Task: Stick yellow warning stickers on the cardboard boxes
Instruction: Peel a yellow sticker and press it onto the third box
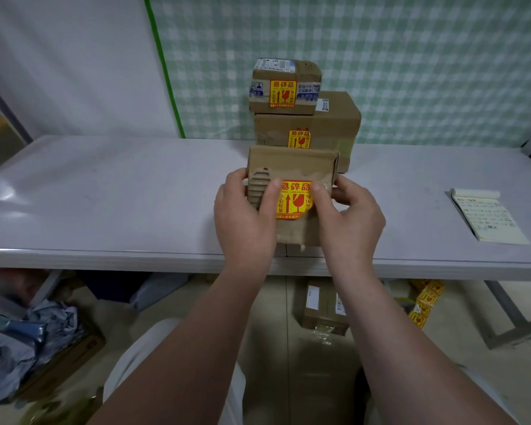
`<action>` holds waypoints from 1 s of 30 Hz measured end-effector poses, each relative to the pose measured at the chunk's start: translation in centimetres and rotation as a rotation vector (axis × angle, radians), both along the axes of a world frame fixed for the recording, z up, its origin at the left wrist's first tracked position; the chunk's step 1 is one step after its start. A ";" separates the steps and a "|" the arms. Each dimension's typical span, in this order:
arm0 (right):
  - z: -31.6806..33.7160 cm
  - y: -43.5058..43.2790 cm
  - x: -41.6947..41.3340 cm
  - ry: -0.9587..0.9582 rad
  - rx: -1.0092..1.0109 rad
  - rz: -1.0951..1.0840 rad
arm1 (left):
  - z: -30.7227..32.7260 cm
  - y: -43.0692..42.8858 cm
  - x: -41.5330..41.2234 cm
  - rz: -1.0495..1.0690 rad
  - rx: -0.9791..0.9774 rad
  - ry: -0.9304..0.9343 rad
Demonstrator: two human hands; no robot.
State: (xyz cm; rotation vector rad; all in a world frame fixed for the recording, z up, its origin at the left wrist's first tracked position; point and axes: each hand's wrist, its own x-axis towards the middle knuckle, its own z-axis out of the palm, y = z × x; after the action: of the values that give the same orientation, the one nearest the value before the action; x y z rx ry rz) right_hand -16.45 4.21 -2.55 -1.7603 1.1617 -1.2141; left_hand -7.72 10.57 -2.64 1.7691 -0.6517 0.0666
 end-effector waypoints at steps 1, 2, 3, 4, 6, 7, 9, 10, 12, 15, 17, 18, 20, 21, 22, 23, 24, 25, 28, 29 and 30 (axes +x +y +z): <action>0.1 0.0 0.1 0.020 -0.003 -0.003 | 0.1 -0.1 0.0 -0.016 0.007 -0.003; 0.2 0.0 0.2 0.040 -0.010 -0.005 | 0.1 -0.2 0.0 -0.031 0.016 -0.003; 0.4 0.0 0.3 0.054 -0.015 -0.005 | 0.1 -0.3 0.0 -0.042 0.025 0.002; 0.4 -0.1 0.3 0.064 -0.017 0.000 | 0.2 -0.4 0.0 -0.048 0.032 0.008; 0.5 -0.2 0.2 0.081 -0.014 0.026 | 0.3 -0.3 0.2 -0.059 0.040 0.019; 0.5 -0.3 0.0 0.093 -0.011 0.041 | 0.3 -0.2 0.2 -0.068 0.042 0.019; 0.5 -0.4 -0.3 0.118 -0.005 0.069 | 0.4 0.1 0.5 -0.103 0.047 0.016; 0.5 -0.5 -0.5 0.126 -0.001 0.082 | 0.4 0.2 0.5 -0.129 0.056 0.016; 0.5 -0.6 -0.9 0.140 0.013 0.114 | 0.6 0.6 0.6 -0.191 0.088 0.015; 0.6 -0.7 -1.3 0.152 0.035 0.154 | 0.8 1.0 0.8 -0.258 0.130 0.004; 0.7 -0.6 -1.2 0.123 0.028 0.148 | 1.0 1.2 0.9 -0.284 0.124 -0.008; 0.8 -0.5 -1.2 0.112 0.019 0.138 | 1.1 1.2 0.9 -0.292 0.119 -0.008; 0.8 -0.4 -1.1 0.114 0.009 0.129 | 1.0 1.3 1.0 -0.300 0.114 0.003; 0.8 -0.5 -1.1 0.118 0.010 0.134 | 1.0 1.3 1.1 -0.306 0.107 0.017; 0.8 -0.5 -1.2 0.117 0.015 0.146 | 1.0 1.3 1.2 -0.317 0.090 0.040; 0.8 -0.6 -1.2 0.116 0.023 0.162 | 1.0 1.4 1.4 -0.332 0.066 0.072; 0.8 -0.6 -1.3 0.119 0.029 0.179 | 1.1 1.5 1.5 -0.349 0.043 0.110; 0.8 -0.7 -1.4 0.125 0.035 0.195 | 1.2 1.6 1.8 -0.368 0.023 0.153; 0.9 -0.9 -1.8 0.102 0.070 0.247 | 1.1 2.0 2.6 -0.433 -0.019 0.271; 0.9 -1.0 -2.0 0.082 0.084 0.264 | 1.1 2.1 2.8 -0.445 -0.022 0.290; 1.0 -1.0 -2.1 0.067 0.092 0.273 | 1.1 2.1 2.8 -0.447 -0.020 0.293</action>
State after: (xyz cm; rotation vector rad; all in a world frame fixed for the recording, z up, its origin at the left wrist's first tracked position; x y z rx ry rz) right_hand -18.55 3.23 -1.59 -1.8322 0.9603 -0.9323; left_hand -4.90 12.66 -1.56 1.5378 -0.8095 -0.4806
